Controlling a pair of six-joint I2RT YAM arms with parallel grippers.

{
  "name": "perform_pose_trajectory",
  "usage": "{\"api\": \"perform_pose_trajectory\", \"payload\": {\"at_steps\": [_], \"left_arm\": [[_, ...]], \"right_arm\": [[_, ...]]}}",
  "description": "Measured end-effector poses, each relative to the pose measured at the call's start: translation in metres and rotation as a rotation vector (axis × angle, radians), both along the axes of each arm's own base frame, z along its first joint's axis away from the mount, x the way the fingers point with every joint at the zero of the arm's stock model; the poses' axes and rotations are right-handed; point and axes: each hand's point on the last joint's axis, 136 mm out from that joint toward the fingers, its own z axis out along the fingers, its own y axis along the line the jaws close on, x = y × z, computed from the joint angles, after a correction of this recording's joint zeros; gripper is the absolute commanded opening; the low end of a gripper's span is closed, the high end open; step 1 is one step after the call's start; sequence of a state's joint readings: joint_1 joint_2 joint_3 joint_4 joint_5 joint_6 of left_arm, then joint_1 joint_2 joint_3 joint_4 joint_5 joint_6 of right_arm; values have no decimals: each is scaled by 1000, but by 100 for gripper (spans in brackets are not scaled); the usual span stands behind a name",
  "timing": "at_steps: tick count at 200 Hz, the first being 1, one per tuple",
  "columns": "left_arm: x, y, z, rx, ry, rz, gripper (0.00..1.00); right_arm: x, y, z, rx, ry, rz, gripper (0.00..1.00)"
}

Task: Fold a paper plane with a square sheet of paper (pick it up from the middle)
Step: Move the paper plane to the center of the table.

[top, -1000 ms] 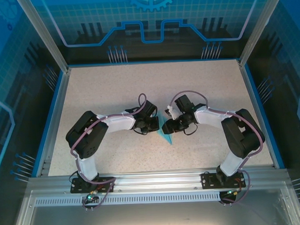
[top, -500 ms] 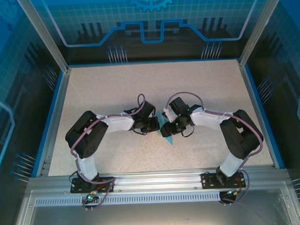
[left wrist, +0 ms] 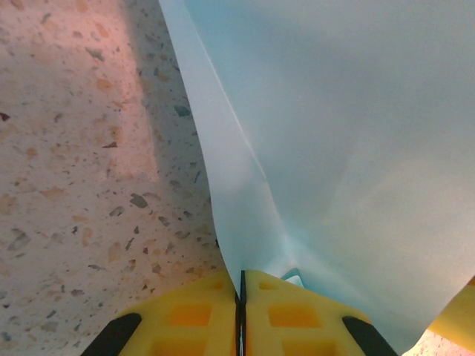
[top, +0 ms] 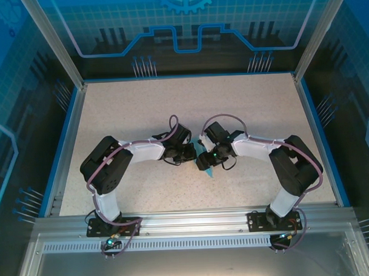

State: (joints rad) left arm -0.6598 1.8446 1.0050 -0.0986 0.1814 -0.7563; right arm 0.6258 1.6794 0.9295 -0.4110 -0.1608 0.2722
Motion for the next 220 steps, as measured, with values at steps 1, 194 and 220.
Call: {"api": "perform_pose_trajectory", "payload": {"at_steps": [1, 194, 220], "left_arm": [[0, 0, 0, 0, 0, 0, 13], [-2, 29, 74, -59, -184, 100, 33], [1, 54, 99, -51, -259, 189, 35]], "right_arm": [[0, 0, 0, -2, -1, 0, 55], [42, -15, 35, -179, -175, -171, 3], [63, -9, 45, -191, -195, -246, 6]]}}
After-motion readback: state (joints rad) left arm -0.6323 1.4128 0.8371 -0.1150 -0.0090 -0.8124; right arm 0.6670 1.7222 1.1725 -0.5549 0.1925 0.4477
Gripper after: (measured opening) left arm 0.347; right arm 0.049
